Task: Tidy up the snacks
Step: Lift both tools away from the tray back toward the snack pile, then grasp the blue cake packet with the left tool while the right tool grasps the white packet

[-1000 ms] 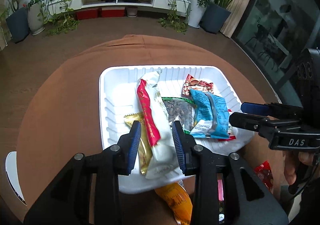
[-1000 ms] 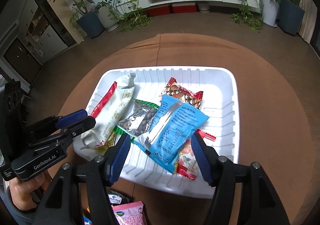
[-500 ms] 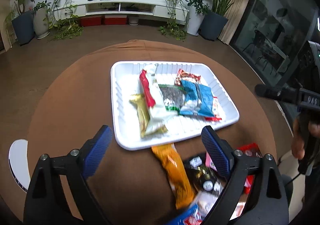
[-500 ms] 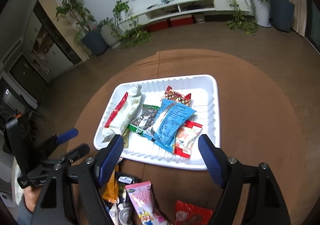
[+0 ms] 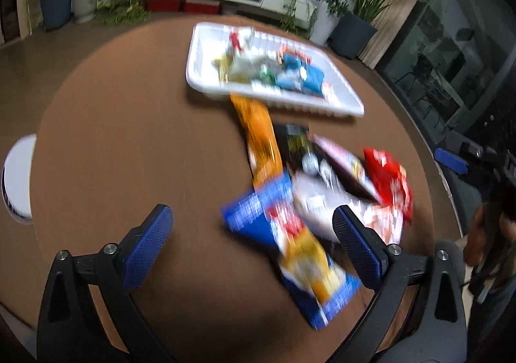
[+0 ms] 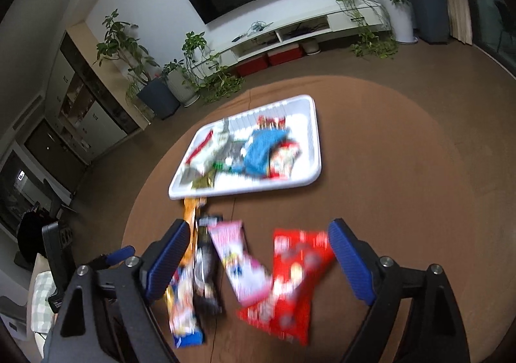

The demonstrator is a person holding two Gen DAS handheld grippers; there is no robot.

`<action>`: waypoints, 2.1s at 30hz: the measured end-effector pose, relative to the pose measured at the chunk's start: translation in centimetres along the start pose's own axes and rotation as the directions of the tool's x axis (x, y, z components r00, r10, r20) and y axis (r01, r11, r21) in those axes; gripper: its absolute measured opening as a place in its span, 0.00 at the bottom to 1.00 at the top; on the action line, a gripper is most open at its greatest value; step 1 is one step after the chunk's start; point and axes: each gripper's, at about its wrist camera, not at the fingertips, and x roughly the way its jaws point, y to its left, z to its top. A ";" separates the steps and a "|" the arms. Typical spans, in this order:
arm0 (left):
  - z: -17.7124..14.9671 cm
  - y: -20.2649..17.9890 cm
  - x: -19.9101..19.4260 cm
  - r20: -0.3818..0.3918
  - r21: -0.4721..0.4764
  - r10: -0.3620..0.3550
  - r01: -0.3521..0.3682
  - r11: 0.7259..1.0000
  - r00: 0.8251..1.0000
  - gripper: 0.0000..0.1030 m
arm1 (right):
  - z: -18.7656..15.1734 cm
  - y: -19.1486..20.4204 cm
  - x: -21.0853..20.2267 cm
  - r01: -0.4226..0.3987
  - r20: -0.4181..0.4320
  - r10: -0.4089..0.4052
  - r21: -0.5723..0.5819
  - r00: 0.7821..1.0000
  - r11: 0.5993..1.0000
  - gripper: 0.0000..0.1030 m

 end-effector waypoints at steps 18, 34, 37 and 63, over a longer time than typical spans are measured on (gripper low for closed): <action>-3.2 -3.2 2.0 -0.062 0.019 0.107 -0.106 0.994 0.992 0.96 | -9.4 2.4 -0.6 -0.030 -0.024 0.029 -0.018 0.999 0.999 0.87; -2.8 -1.9 1.5 -0.056 0.112 0.129 -0.123 0.986 0.990 0.46 | -9.3 2.4 -0.8 0.054 -0.012 -0.055 -0.057 0.998 0.997 0.87; -2.7 -1.6 1.3 -0.060 0.140 0.139 -0.130 0.982 0.988 0.39 | -9.2 2.3 -0.7 0.061 -0.019 -0.062 -0.055 0.998 0.997 0.87; -4.5 1.3 -0.9 -0.097 0.152 0.059 -0.044 0.987 0.994 0.24 | -11.1 12.3 9.2 0.001 -0.249 -0.081 -0.305 0.965 0.952 0.58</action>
